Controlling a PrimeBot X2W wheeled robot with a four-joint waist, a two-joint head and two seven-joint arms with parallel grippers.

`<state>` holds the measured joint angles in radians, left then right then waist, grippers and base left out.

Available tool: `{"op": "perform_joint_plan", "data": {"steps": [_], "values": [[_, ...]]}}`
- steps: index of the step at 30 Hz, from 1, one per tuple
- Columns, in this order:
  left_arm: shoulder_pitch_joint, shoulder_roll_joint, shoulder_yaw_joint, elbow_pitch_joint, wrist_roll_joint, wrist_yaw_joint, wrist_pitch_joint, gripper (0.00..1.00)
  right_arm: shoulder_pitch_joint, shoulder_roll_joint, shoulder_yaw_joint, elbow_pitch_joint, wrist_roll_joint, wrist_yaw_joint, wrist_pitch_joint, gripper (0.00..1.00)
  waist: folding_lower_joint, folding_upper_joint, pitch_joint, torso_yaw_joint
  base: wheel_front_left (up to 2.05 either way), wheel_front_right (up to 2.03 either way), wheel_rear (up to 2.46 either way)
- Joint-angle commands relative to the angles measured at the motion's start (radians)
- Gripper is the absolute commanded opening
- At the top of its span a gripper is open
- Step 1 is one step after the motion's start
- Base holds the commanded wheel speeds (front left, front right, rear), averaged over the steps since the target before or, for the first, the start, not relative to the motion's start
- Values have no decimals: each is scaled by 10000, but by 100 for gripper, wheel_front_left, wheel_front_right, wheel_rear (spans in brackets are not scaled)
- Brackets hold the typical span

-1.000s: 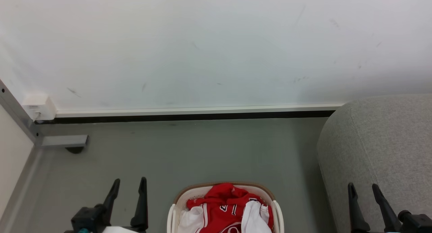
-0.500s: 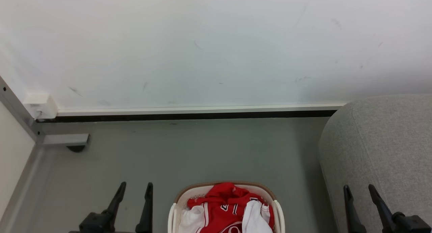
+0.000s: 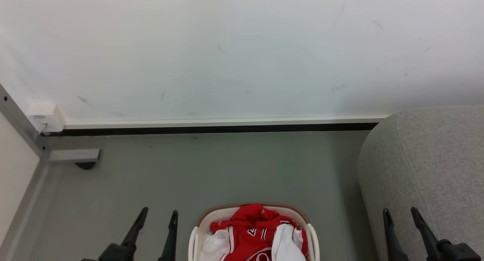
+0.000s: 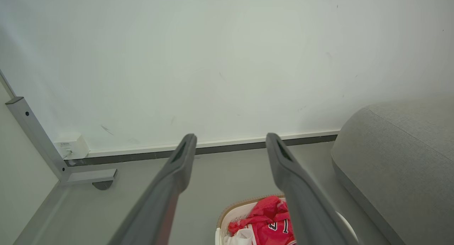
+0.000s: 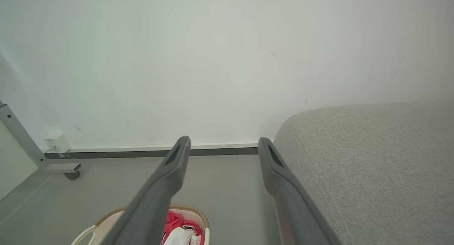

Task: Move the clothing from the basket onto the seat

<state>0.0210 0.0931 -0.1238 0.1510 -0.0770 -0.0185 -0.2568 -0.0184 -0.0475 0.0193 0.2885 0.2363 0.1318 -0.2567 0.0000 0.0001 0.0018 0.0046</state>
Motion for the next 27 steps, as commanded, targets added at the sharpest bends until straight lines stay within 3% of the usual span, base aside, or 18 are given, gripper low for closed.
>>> {"op": "perform_joint_plan", "data": {"steps": [1, 21, 27], "values": [[75, -7, 42, 1, 225, -26, -80, 100, 21, -51, 20, 19, -184, -20, -86, 100, 0, -1, 7, -5, 0, 0, 0], [40, -292, 417, 220, 172, -411, -82, 100, -132, -53, 116, 127, -228, -21, -94, 100, 0, -1, 157, -144, 0, 0, 0], [-521, -349, 363, 257, 25, -559, -82, 100, -596, -53, 91, -197, -180, -21, -93, 100, 0, -1, 930, -427, 0, 0, 0]]}}
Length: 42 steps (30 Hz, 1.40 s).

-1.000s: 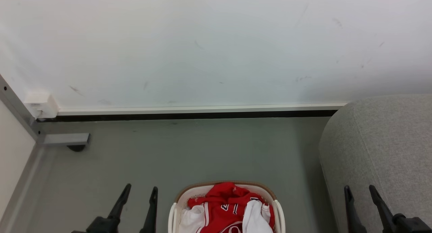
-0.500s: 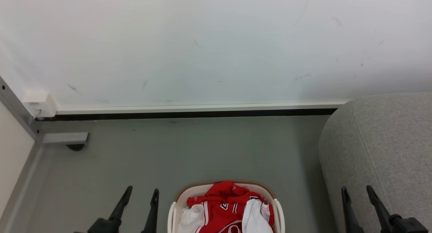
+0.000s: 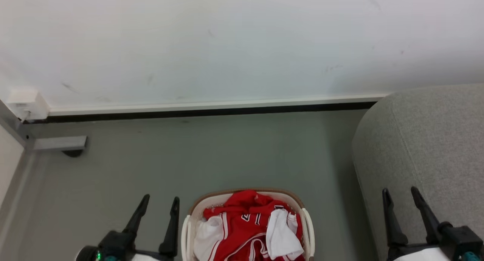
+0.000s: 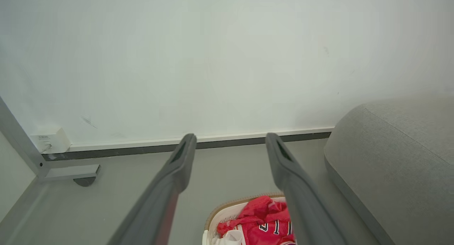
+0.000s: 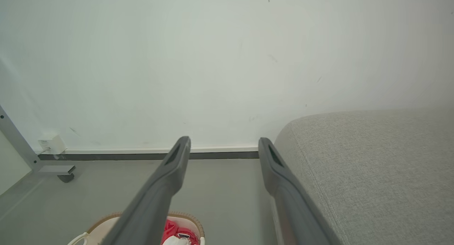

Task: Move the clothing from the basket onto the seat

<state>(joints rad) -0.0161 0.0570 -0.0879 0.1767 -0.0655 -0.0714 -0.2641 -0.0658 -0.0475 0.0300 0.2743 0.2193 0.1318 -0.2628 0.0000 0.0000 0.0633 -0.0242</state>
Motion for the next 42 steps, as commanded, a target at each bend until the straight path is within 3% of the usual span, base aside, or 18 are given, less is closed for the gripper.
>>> {"op": "perform_joint_plan", "data": {"steps": [1, 8, 14, 20, 35, 42], "values": [[-311, 5, -30, 39, -81, -66, -7, 100, -233, -53, -28, -138, -19, -21, -31, 100, 0, 0, 512, -190, 0, 0, 0], [-2147, -17, -691, 971, 140, -294, -7, 100, -1351, -50, -244, -830, -260, -21, -19, 100, 0, 0, 2443, -498, 0, 0, 0], [-4260, -21, -1733, 3071, 547, -413, 81, 100, -2495, -41, -165, -1371, -584, -21, -18, 100, 0, 0, 4209, -714, 0, 0, 0], [-6026, -36, -2606, 5149, 782, -366, 817, 100, -3457, -38, 327, -1907, -979, -21, -17, 100, 0, 0, 5615, -906, 0, 0, 0], [-8458, -37, -4877, 8291, 188, 933, 2128, 100, -4103, -38, 1103, -3034, -1228, -21, -17, 100, 0, 0, 7517, -950, 0, 0, 0], [-9183, -33, -5204, 9405, 209, 1076, 2272, 100, -4040, -38, 1381, -3479, -942, -21, -17, 100, 0, 0, 8024, -1251, 0, 0, 0]]}}
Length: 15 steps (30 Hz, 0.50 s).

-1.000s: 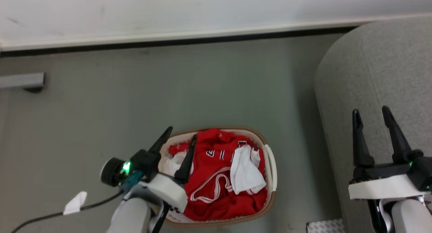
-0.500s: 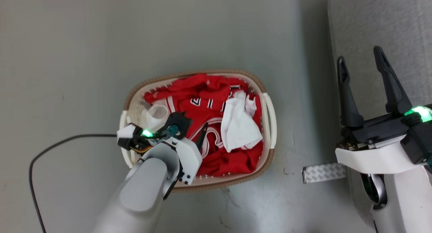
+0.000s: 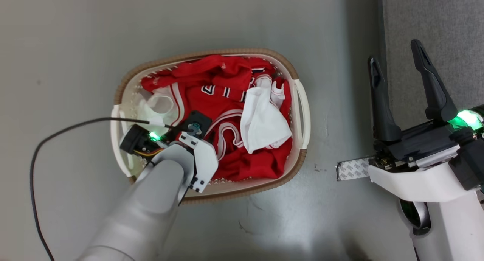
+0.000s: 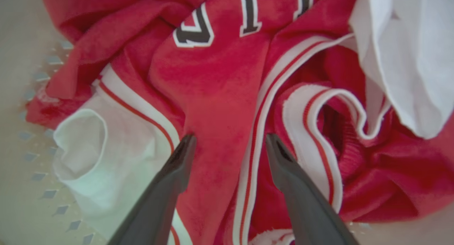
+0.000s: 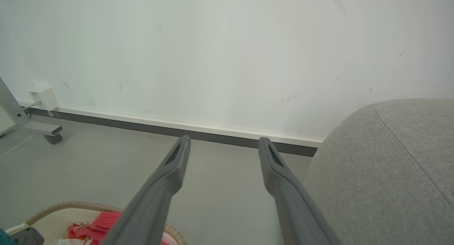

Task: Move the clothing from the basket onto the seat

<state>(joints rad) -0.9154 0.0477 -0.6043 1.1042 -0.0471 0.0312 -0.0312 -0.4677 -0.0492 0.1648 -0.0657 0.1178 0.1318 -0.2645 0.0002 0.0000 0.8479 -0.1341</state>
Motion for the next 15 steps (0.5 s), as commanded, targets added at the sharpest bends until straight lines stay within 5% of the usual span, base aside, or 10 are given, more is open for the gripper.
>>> {"op": "perform_joint_plan", "data": {"steps": [1, 8, 10, 15], "values": [[-272, 70, -64, 286, 55, 44, -22, 100, 23, -24, 30, -162, 126, -21, 0, 100, -2, 0, 258, -200, 0, 0, 0], [-767, 196, -183, 963, 77, 57, -106, 100, 280, -21, 32, -463, 379, -21, 0, 100, -2, 0, 649, -497, 0, 0, 0], [-877, 214, -227, 1084, 86, 87, -247, 0, 383, -19, -6, -487, 442, -21, 0, 100, -2, 0, 702, -545, 0, 0, 0], [-1064, 188, -125, 1217, -179, 218, -773, 0, 557, -21, -184, -485, 542, -21, 0, 100, -2, 0, 554, -518, 0, 0, 0]]}}
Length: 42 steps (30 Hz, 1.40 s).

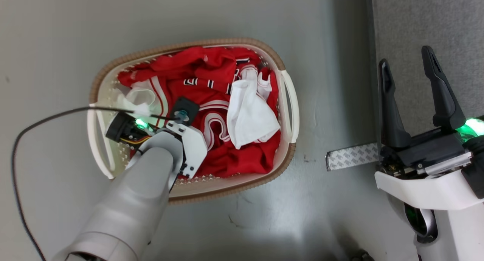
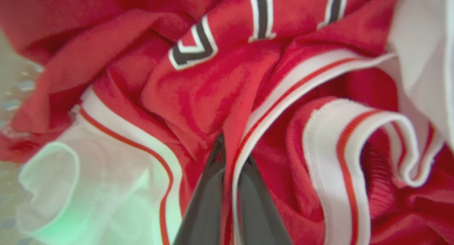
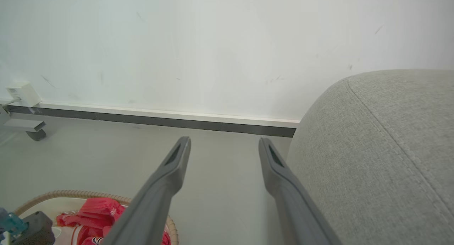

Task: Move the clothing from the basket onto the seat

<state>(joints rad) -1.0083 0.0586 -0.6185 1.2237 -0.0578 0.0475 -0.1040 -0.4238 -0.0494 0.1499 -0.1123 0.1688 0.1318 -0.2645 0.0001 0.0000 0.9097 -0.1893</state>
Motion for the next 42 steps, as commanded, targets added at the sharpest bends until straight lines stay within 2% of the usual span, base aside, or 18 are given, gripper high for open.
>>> {"op": "perform_joint_plan", "data": {"steps": [1, 8, 15, 21, 30, 35, 42], "values": [[-110, 59, 95, -6, -154, 81, -247, 0, 160, -17, -56, 10, 58, -21, 0, 100, -1, 0, -165, 61, 0, 0, 0], [701, -30, 502, -207, -953, 72, -1291, 0, 600, -20, -248, 358, 64, -21, 0, 100, -1, 0, -1732, 479, 0, 0, 0], [2073, -58, 553, -745, -1542, -178, -1571, 0, 1418, -24, -572, 1043, 59, -21, 0, 100, -1, 0, -4079, 1052, 0, 0, 0], [3316, -66, 494, -1788, -2090, -353, -1610, 0, 2295, -20, -953, 1492, 210, -21, -1, 100, -1, 0, -5965, 1482, 0, 0, 0], [4661, 9, 351, -3851, -2480, -174, -1504, 0, 3727, -24, -1262, 2050, 382, -21, 0, 100, -1, 0, -8195, 1874, 0, 0, 0], [5428, 376, 418, -5433, -2611, 53, -1054, 0, 4362, -31, -1196, 2331, 147, -21, -1, 100, -1, 0, -9168, 1804, 0, 0, 0], [6264, 1141, 644, -8598, -2782, 573, 2, 0, 4874, -22, -1396, 2228, -39, -21, 0, 100, -1, 0, -9664, 1697, 0, 0, 0]]}}
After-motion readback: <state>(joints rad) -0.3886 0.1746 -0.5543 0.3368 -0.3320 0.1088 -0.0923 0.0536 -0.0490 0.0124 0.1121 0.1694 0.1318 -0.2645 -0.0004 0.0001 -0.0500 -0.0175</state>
